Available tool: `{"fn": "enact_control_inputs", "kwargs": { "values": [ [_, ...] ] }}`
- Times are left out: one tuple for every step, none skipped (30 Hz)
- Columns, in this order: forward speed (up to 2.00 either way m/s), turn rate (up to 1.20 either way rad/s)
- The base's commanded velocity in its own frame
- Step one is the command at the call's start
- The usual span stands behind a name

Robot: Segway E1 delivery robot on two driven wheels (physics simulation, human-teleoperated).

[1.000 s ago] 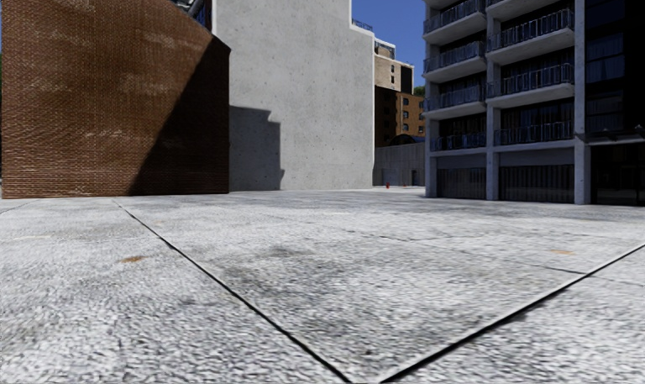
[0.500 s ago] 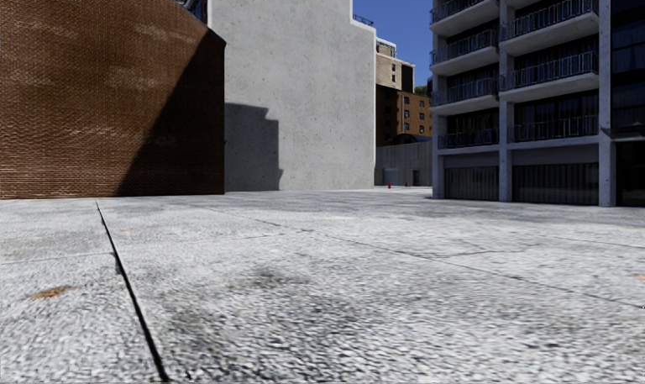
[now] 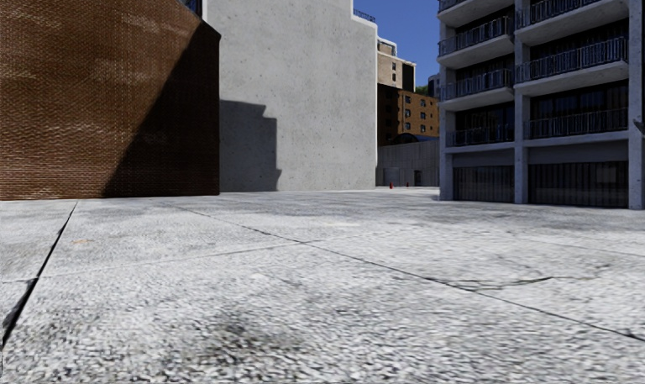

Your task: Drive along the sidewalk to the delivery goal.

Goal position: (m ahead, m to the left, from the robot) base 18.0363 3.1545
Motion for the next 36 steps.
{"fn": "enact_control_inputs", "kwargs": {
  "values": [
    [2.00,0.00],
    [2.00,0.00],
    [2.00,0.00],
    [2.00,0.00],
    [2.00,0.00],
    [2.00,0.00],
    [2.00,0.00],
    [2.00,0.00],
    [2.00,0.00],
    [2.00,0.00],
    [2.00,0.00],
    [2.00,0.00],
    [2.00,0.00],
    [2.00,0.00],
    [2.00,0.00],
    [2.00,0.00],
    [2.00,0.00],
    [2.00,0.00],
    [2.00,0.00],
    [2.00,0.00],
    [2.00,0.00],
    [2.00,0.00],
    [2.00,0.00],
    [2.00,0.00],
    [2.00,0.00],
    [2.00,0.00],
    [2.00,0.00],
    [2.00,0.00],
    [2.00,0.00],
    [2.00,0.00],
    [2.00,0.00],
    [2.00,0.00],
    [2.00,0.00],
    [2.00,0.00],
    [2.00,0.00],
    [2.00,0.00]
  ]
}}
